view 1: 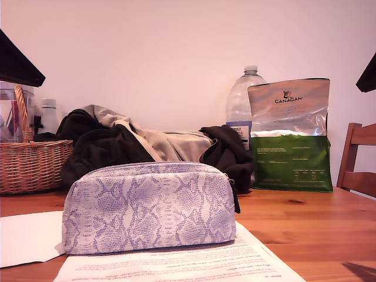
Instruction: Open the zipper in the zip bag in front of you
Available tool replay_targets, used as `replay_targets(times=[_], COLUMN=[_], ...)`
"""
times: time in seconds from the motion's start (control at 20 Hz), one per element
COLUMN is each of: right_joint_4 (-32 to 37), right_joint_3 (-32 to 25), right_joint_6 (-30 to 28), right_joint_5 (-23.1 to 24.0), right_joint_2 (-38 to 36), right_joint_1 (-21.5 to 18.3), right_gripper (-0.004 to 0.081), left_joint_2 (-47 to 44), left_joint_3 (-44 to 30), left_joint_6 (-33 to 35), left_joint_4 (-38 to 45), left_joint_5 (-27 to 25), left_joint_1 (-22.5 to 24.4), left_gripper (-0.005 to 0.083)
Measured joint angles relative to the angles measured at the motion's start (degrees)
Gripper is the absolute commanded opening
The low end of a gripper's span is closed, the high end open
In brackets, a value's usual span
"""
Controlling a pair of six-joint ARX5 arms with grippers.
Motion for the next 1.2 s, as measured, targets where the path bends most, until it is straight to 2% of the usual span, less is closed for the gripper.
replay_targets(times=[0.15, 0.6, 0.75, 0.95, 1.1, 1.2], right_joint_4=[-1.27, -0.68, 5.14, 15.85, 17.27, 17.49], right_joint_3=[0.0, 0.0, 0.0, 0.02, 0.02, 0.02], right_joint_6=[0.0, 0.0, 0.92, 1.53, 1.49, 0.04], right_joint_5=[0.0, -0.09, -0.2, -6.84, -12.13, -14.6], right_joint_2=[0.0, 0.0, 0.11, 1.4, 7.08, 12.66], right_joint_1=[0.0, 0.0, 0.0, 0.0, 0.0, 0.0], right_gripper=[-0.0013, -0.0013, -0.0013, -0.0013, -0.0013, -0.0013], left_joint_2=[0.0, -0.09, -0.11, 1.84, 6.56, 10.88], left_joint_3=[0.11, 0.11, 0.13, 0.13, 0.35, 1.22], left_joint_6=[-0.02, -0.24, -1.36, -1.46, 1.4, 6.67], left_joint_4=[-4.09, 0.44, 5.14, 7.96, 7.87, 7.56], left_joint_5=[-0.02, 0.85, 1.53, 5.4, 8.59, 10.08], left_joint_1=[0.0, 0.0, 0.0, 0.0, 0.0, 0.0], left_gripper=[-0.0023, -0.0023, -0.0023, -0.0023, -0.0015, 0.0081])
